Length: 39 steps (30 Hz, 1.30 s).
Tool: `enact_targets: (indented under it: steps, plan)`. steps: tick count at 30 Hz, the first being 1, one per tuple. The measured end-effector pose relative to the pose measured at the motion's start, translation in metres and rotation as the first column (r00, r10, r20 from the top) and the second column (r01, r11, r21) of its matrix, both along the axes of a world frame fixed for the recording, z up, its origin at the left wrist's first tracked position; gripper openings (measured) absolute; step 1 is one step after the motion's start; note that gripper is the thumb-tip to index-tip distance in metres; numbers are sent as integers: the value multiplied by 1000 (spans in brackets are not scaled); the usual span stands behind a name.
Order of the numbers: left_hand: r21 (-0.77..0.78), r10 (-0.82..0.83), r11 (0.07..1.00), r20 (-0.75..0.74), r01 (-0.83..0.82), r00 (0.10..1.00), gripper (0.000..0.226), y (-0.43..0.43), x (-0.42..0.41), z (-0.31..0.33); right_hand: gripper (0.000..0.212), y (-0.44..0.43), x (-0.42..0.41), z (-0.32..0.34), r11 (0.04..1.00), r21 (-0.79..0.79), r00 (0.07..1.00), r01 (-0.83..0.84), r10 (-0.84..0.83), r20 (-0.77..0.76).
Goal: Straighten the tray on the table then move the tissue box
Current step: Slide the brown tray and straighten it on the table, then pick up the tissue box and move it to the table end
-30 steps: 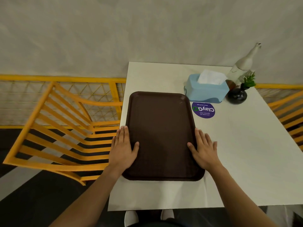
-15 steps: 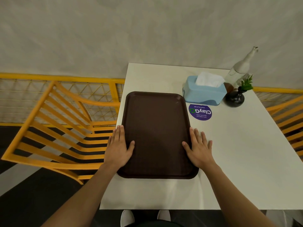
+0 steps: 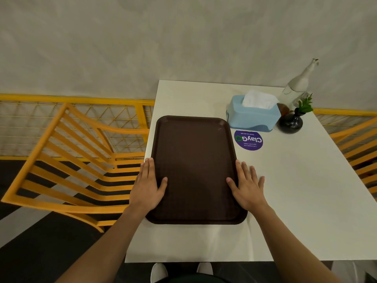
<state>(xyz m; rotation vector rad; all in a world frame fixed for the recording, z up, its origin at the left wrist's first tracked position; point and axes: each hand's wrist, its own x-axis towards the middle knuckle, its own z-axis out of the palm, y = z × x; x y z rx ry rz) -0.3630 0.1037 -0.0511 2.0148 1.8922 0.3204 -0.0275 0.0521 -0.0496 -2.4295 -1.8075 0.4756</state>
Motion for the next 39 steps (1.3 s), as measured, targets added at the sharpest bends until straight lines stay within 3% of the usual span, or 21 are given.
enact_targets:
  steps: [5,10,16,19,26,33,39]
  plan:
    - [3,-4,1000,26,4,1000,87,-2,-1,2,75,0,-2,3,1000,-2,1000,0,0,0]
    - [-47,-25,998,195,35,980,92,-4,-5,13,77,-2,-2,12,1000,-2,1000,4,-4,-29]
    - [17,-66,998,316,64,947,89,0,-14,39,78,-14,5,31,966,197,941,167,-97,-325]
    - [76,-123,992,338,103,933,83,8,1,57,72,-13,14,44,924,298,924,240,-123,-363]
    - [173,-213,973,403,154,890,78,52,93,90,61,36,64,77,837,466,924,287,-113,-366]
    - [140,-145,986,487,86,861,87,109,211,107,74,113,143,99,805,517,888,292,-27,-459]
    - [80,-74,996,459,42,885,103,149,277,97,94,162,193,90,866,446,880,225,16,-475]
